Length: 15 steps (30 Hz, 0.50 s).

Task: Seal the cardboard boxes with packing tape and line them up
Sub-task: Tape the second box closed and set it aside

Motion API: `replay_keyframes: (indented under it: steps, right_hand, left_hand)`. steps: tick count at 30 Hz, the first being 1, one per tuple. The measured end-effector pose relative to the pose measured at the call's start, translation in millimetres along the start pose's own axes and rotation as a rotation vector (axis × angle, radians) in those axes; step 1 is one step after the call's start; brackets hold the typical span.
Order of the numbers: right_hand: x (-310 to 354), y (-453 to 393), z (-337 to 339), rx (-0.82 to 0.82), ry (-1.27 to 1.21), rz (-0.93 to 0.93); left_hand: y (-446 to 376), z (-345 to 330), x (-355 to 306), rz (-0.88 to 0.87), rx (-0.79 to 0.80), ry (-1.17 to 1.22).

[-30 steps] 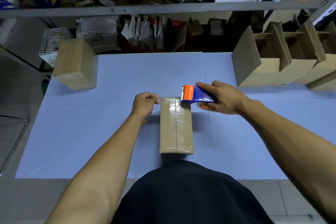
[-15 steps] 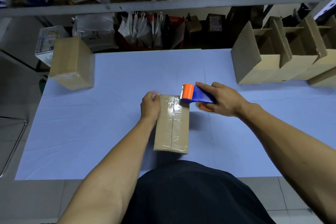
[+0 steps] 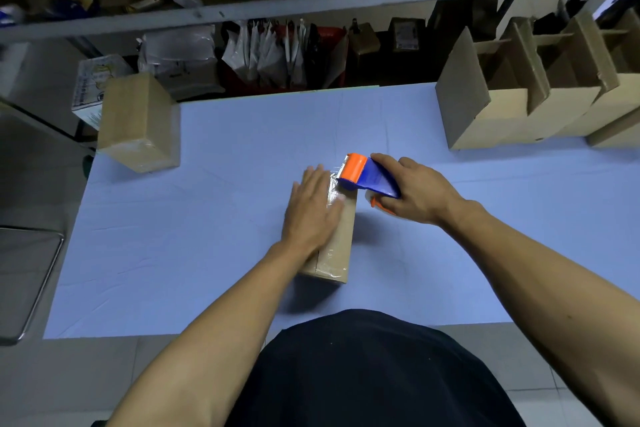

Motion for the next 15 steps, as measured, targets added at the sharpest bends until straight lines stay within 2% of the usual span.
replay_keyframes:
  steps: [2, 4, 11, 15]
  right_hand:
    - [1, 2, -3, -0.003, -0.007, 0.000]
    - [2, 4, -5, -0.010, -0.008, -0.015]
    - [-8, 11, 3, -0.005, 0.000, 0.009]
    - [-40, 35, 7, 0.042, -0.012, -0.032]
  left_hand:
    - [6, -16, 2, -0.033, 0.138, -0.198]
    - [7, -20, 4, -0.026, 0.174, -0.291]
    - [6, -23, 1, -0.043, 0.209, -0.379]
    - [5, -24, -2, -0.069, 0.228, -0.384]
Point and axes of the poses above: each hand's wrist, its own y-axis away from the middle knuckle, its own z-axis out of the back of the hand, x = y × z, the point moved 5 cm from there along -y, towards the middle knuckle, and after that the axes turned 1 degree about -x, right-handed, at the moved point
